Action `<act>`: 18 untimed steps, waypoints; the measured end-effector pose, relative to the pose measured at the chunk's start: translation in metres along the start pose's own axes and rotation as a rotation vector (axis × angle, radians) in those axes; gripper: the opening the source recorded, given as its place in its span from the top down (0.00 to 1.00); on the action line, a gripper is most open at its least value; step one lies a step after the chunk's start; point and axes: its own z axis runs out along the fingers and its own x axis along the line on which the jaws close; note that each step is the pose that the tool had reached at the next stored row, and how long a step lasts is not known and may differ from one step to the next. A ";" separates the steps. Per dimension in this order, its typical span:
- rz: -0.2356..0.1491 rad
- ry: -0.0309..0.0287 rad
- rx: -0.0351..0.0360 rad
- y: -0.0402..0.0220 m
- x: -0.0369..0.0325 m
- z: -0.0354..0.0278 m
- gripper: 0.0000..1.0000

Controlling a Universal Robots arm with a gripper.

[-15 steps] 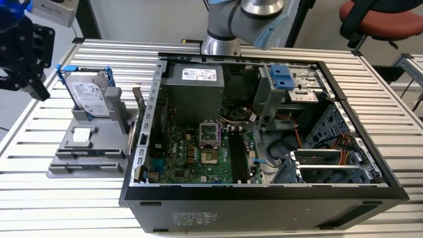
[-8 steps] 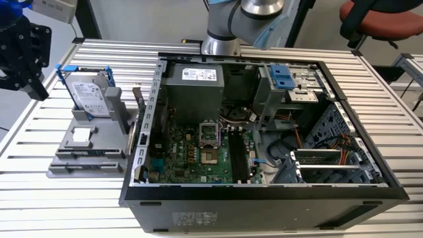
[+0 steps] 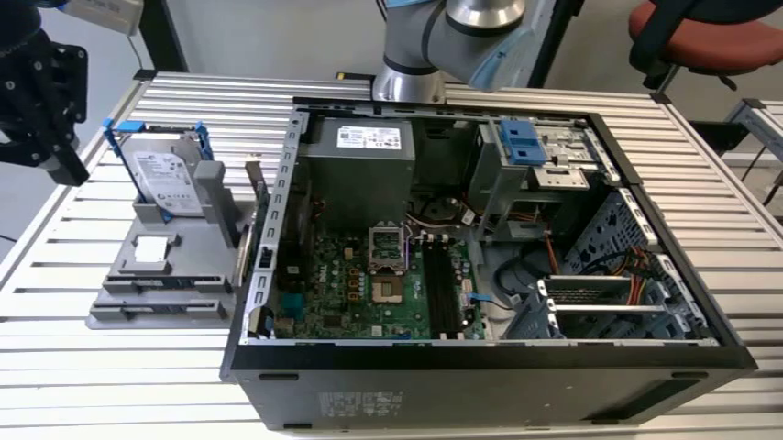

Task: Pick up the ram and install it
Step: 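Pick up the ram and move it above insertion slot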

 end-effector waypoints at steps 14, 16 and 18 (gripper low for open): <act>-0.190 0.0027 0.0648 -0.0001 -0.0004 0.0007 1.00; -0.217 0.0092 0.0649 0.0003 -0.0004 0.0008 1.00; -0.229 0.0129 0.0644 0.0003 -0.0003 0.0008 1.00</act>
